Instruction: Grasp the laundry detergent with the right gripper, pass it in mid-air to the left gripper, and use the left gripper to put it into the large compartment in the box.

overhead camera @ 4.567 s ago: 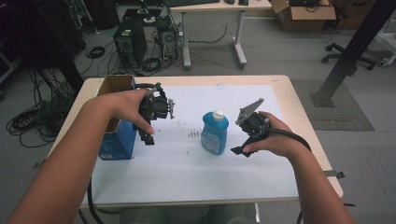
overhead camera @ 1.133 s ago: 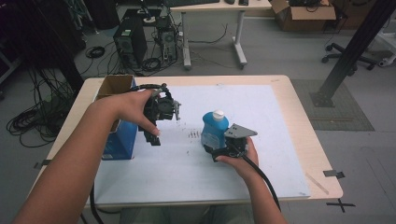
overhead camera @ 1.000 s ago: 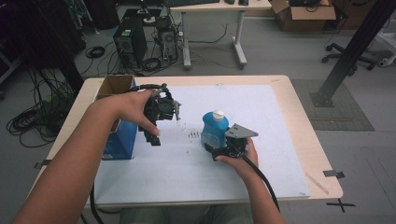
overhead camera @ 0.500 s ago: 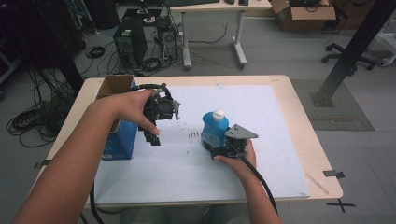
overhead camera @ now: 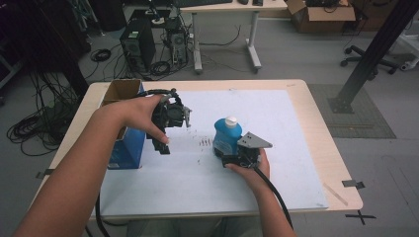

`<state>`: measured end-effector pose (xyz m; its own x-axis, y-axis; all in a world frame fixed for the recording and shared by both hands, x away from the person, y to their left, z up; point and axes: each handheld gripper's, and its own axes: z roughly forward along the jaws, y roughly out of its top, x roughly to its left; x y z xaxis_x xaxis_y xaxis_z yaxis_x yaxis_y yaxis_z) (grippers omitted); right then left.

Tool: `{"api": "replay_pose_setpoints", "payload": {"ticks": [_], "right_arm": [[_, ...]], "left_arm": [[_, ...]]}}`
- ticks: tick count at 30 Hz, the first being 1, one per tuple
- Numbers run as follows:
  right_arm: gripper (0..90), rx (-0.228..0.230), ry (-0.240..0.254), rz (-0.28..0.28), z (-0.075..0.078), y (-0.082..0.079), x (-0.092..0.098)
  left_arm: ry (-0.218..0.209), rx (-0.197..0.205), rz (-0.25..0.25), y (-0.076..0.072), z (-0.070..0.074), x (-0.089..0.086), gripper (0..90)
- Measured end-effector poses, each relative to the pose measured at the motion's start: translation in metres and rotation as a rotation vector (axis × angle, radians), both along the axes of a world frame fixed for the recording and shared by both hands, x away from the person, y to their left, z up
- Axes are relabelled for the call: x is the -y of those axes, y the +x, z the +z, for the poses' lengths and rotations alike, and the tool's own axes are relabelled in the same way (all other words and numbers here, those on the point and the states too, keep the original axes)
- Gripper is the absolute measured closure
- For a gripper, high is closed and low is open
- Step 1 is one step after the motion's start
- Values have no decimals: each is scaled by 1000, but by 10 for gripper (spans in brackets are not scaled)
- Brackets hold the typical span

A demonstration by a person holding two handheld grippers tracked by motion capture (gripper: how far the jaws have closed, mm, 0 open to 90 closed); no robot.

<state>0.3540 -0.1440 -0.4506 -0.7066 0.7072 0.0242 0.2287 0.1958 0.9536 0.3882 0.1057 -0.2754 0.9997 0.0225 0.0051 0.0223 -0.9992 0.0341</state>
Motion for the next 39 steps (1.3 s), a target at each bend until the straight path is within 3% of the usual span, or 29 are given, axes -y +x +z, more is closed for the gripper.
{"api": "replay_pose_setpoints", "payload": {"ticks": [24, 39], "right_arm": [[246, 22, -21, 7, -1, 0, -1], [400, 55, -10, 10, -3, -1, -3]], "left_arm": [[4, 1, 4, -1, -1, -1, 54], [0, -2, 6, -2, -1, -2, 54]]}}
